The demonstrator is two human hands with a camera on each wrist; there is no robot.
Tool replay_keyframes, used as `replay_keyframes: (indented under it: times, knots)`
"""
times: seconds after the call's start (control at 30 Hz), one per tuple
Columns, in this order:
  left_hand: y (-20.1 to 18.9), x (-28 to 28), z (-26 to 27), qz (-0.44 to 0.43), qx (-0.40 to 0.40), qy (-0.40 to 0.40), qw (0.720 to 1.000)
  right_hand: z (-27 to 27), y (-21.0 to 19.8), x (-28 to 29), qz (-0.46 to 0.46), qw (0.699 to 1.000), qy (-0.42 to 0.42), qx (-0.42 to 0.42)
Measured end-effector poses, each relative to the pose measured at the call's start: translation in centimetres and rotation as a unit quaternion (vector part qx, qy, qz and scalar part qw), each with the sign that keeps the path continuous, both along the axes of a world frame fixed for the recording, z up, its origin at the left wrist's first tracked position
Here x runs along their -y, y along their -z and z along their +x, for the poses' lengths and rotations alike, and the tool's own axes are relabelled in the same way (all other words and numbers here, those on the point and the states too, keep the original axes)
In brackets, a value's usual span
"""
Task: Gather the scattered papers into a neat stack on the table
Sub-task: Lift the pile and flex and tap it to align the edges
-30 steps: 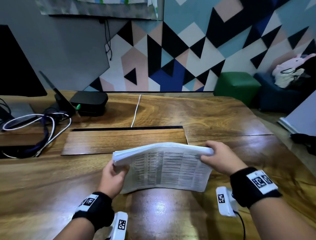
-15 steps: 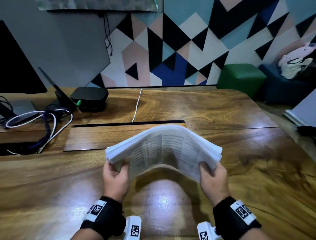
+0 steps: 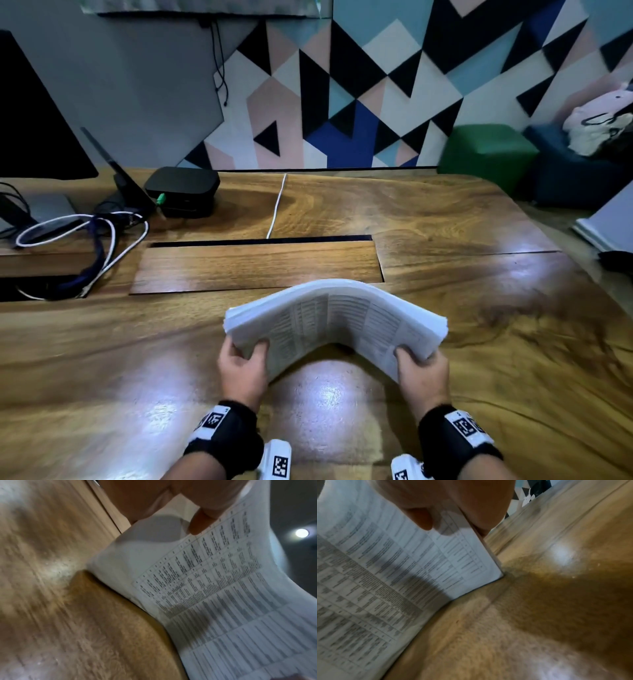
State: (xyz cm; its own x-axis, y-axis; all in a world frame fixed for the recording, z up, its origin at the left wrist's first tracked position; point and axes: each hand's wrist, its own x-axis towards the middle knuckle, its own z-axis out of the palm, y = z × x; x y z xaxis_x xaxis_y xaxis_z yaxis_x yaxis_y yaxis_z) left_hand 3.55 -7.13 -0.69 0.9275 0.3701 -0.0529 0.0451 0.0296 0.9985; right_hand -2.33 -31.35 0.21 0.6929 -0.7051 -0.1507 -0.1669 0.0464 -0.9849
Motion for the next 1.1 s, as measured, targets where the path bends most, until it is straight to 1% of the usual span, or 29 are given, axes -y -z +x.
replay_keyframes:
  times: [0.07, 0.17, 0.23, 0.3, 0.33, 0.37, 0.4, 0.43, 0.47, 0.5, 0.53, 0.57, 0.6, 0.63, 0.67, 0.7, 0.77, 0.8, 0.83, 0.87, 0.9, 0.93, 0.97, 1.0, 1.03, 1.07, 1.1]
  knots:
    - [0.0, -0.1, 0.4, 0.003, -0.004, 0.018, 1.000, 0.4, -0.3, 0.2, -0.019, 1.000, -0.020, -0.011]
    - [-0.3, -0.4, 0.9, 0.026, 0.011, 0.063, 0.998, 0.3, -0.8, 1.0, -0.050, 0.997, -0.057, -0.026]
    - [-1.0, -0.5, 0.9, 0.039, 0.025, 0.088, 0.995, -0.3, -0.9, 1.2, -0.040, 0.995, -0.078, -0.046]
    - [-2.7, -0.8, 1.6, 0.067, 0.070, 0.126, 0.987, -0.7, -1.4, 1.8, -0.031, 0.993, -0.102, -0.051]
    - [-3.8, -1.1, 2.3, 0.092, 0.099, 0.153, 0.979, -0.7, -2.2, 2.4, -0.028, 0.993, -0.107, -0.033]
    - [-5.2, -1.5, 3.0, 0.136, 0.127, 0.178, 0.966, -0.5, -3.3, 2.9, -0.034, 0.993, -0.112, -0.008]
    - [-7.0, -1.8, 3.6, 0.191, 0.154, 0.202, 0.948, -0.2, -4.8, 3.5, -0.069, 0.991, -0.112, 0.011]
    - [-9.0, -1.8, 4.1, 0.244, 0.181, 0.222, 0.926, 0.1, -6.7, 3.8, -0.133, 0.985, -0.110, 0.024]
    - [-10.8, -1.8, 4.6, 0.289, 0.203, 0.241, 0.904, 0.5, -8.5, 3.9, -0.215, 0.968, -0.123, 0.030]
    - [-12.7, -1.5, 4.9, 0.325, 0.216, 0.261, 0.883, 1.0, -10.3, 3.6, -0.298, 0.942, -0.150, 0.033]
    - [-14.5, -1.1, 5.2, 0.357, 0.221, 0.283, 0.862, 1.7, -11.6, 3.1, -0.373, 0.908, -0.187, 0.031]
    - [-15.8, -0.6, 5.4, 0.387, 0.225, 0.304, 0.841, 2.4, -12.7, 2.5, -0.423, 0.875, -0.234, 0.020]
    - [-16.8, -0.3, 5.6, 0.410, 0.230, 0.323, 0.821, 3.3, -13.1, 2.2, -0.433, 0.855, -0.285, 0.005]
    - [-17.6, 0.1, 5.7, 0.423, 0.235, 0.342, 0.805, 4.1, -13.3, 1.8, -0.402, 0.853, -0.333, -0.014]
    - [-18.2, 0.5, 5.7, 0.425, 0.239, 0.358, 0.796, 4.7, -13.4, 1.5, -0.365, 0.858, -0.361, -0.025]
    - [-18.5, 0.9, 5.6, 0.424, 0.244, 0.364, 0.792, 5.1, -13.2, 1.4, -0.339, 0.861, -0.380, -0.015]
    - [-19.1, 1.3, 5.5, 0.416, 0.264, 0.354, 0.795, 5.1, -12.7, 1.2, -0.316, 0.861, -0.398, 0.025]
    - [-19.2, 1.1, 5.6, 0.407, 0.282, 0.331, 0.804, 5.0, -12.5, 1.3, -0.291, 0.866, -0.405, 0.036]
    - [-19.0, 0.7, 5.8, 0.395, 0.300, 0.288, 0.819, 4.8, -12.6, 1.5, -0.259, 0.876, -0.403, 0.048]
    - [-18.6, 0.0, 6.2, 0.380, 0.309, 0.226, 0.842, 4.7, -12.7, 1.7, -0.221, 0.889, -0.396, 0.056]
    - [-17.8, -0.8, 6.6, 0.345, 0.303, 0.163, 0.873, 4.5, -12.8, 1.8, -0.181, 0.903, -0.385, 0.063]
    - [-16.7, -1.6, 6.9, 0.284, 0.277, 0.120, 0.910, 4.5, -12.6, 2.4, -0.140, 0.917, -0.368, 0.066]
    - [-15.6, -2.0, 7.0, 0.192, 0.231, 0.116, 0.947, 4.5, -12.6, 2.8, -0.102, 0.927, -0.355, 0.069]
    - [-14.5, -1.9, 6.8, 0.070, 0.177, 0.150, 0.970, 4.4, -12.6, 3.1, -0.077, 0.935, -0.339, 0.075]
    - [-13.3, -1.4, 6.5, -0.046, 0.126, 0.207, 0.969, 4.4, -12.6, 3.4, -0.067, 0.938, -0.330, 0.083]
    - [-12.2, -0.7, 6.3, -0.123, 0.083, 0.255, 0.956, 4.5, -12.5, 3.5, -0.062, 0.938, -0.328, 0.088]
    - [-11.4, 0.2, 5.8, -0.149, 0.056, 0.277, 0.948, 4.5, -12.2, 3.5, -0.063, 0.939, -0.326, 0.092]
